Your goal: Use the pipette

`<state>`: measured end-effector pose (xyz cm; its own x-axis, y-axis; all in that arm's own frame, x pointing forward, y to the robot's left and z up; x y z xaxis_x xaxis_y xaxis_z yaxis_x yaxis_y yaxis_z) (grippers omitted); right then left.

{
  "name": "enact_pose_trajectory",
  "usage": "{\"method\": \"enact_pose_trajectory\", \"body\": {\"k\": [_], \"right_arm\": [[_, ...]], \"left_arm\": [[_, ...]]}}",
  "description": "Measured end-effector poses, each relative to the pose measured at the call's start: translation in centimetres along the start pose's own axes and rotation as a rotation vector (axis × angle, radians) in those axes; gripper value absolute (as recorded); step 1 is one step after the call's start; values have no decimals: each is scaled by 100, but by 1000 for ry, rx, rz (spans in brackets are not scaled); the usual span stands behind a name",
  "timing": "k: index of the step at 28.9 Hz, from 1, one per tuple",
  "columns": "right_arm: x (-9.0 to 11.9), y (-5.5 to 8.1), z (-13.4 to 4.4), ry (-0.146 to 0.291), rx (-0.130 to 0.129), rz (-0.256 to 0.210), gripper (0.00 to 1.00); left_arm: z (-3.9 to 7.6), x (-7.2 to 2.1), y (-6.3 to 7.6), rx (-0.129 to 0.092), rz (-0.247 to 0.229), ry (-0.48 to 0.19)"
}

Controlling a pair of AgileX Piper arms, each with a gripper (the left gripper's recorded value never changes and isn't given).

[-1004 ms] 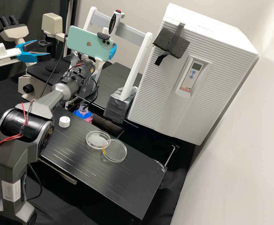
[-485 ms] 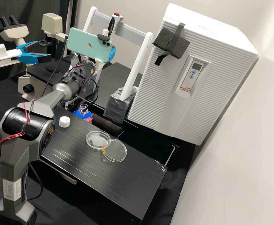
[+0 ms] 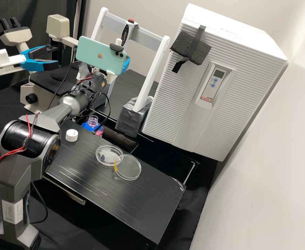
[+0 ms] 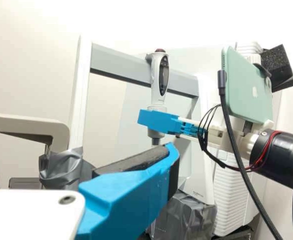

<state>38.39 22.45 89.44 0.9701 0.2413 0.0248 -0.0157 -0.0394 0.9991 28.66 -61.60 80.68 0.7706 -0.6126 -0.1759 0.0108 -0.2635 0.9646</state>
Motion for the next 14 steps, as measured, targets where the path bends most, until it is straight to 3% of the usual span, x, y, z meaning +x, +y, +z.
{"method": "enact_pose_trajectory", "body": {"k": [14], "right_arm": [[0,19,-13,14,-6,21,100]], "left_arm": [[20,4,-11,-2,-3,-7]]}}
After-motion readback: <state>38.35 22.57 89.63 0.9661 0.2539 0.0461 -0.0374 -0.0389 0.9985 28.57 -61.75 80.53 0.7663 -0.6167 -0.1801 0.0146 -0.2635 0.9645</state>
